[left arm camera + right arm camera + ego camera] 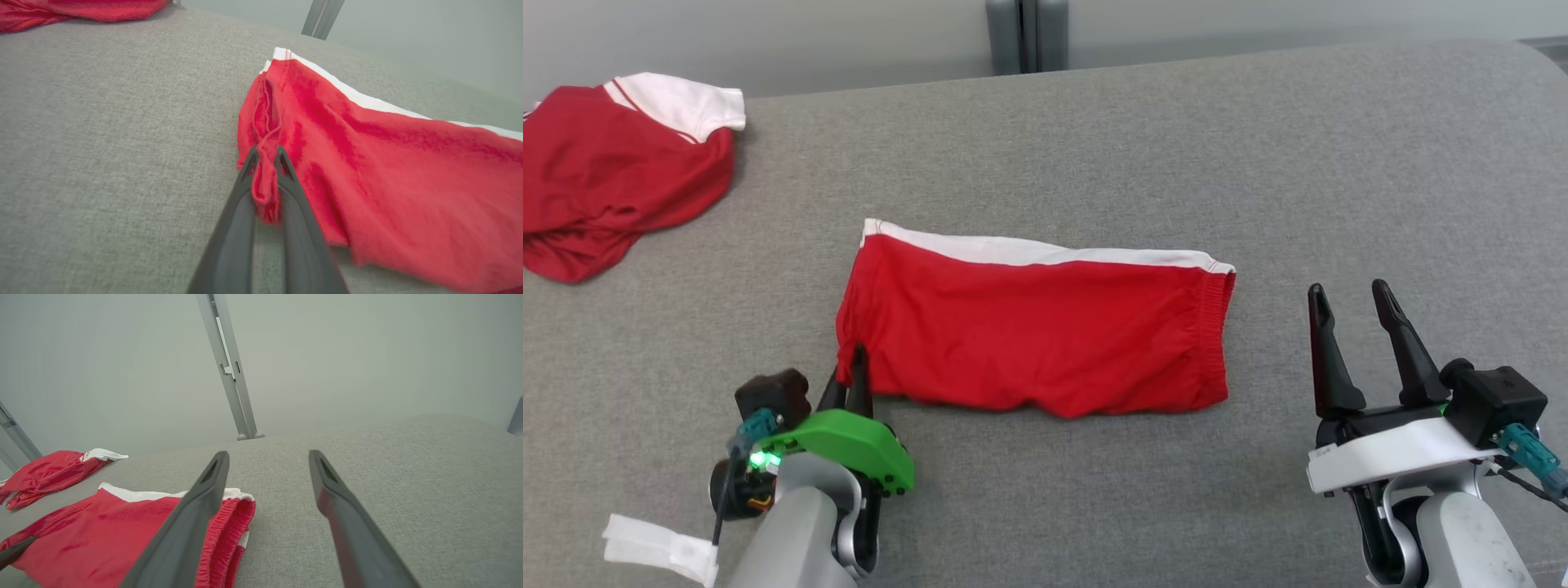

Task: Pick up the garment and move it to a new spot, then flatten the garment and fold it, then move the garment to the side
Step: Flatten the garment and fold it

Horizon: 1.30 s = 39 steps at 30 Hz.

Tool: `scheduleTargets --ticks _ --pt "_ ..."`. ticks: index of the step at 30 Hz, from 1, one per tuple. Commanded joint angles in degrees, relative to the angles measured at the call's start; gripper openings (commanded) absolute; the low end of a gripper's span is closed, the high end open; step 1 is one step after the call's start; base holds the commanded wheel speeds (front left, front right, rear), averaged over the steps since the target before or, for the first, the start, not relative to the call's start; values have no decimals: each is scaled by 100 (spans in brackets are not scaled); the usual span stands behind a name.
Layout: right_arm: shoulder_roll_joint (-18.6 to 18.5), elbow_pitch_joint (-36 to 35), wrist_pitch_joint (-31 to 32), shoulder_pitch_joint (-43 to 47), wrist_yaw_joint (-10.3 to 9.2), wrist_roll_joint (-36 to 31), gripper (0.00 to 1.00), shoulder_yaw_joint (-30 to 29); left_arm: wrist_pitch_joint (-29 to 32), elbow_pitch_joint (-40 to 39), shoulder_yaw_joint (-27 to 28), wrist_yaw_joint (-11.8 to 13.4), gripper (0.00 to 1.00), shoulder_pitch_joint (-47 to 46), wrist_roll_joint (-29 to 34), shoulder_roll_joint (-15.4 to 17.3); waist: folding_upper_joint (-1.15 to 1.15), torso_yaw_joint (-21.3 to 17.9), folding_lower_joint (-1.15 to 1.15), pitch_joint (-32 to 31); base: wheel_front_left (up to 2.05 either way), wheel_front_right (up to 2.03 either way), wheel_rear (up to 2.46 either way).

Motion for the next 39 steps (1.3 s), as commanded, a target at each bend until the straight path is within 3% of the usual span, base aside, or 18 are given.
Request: scheduleTargets --ticks 1,13,14,16,28,34,39 --pt "-12 -30 41 78 0 -21 100 8 -29 -200 -52 106 0 250 -43 6 0 186 0 -175 0 0 0" --pt "-13 -67 165 109 0 -35 100 64 285 -1579 -513 918 0 1345 -230 2 0 266 0 -275 0 0 0" --pt "-13 -59 166 110 0 -35 100 67 262 -1651 -519 972 12 1374 -207 2 0 256 0 -282 0 0 0" --pt "-12 -41 174 118 0 -30 100 68 206 -1778 -525 1045 100 1416 -148 21 0 235 0 -298 0 0 0" --pt "-12 196 502 169 0 -138 100 -96 -48 -3367 -234 765 100 1658 802 298 0 295 0 -410 0 0 0" --pt "-58 359 1276 -64 0 -327 100 -81 -44 -3703 -97 594 100 1777 1116 260 0 511 0 -394 0 0 0" --pt "-255 553 2131 -370 0 -90 100 -78 -44 -3734 9 530 100 1831 1196 181 0 785 0 -355 0 0 0"
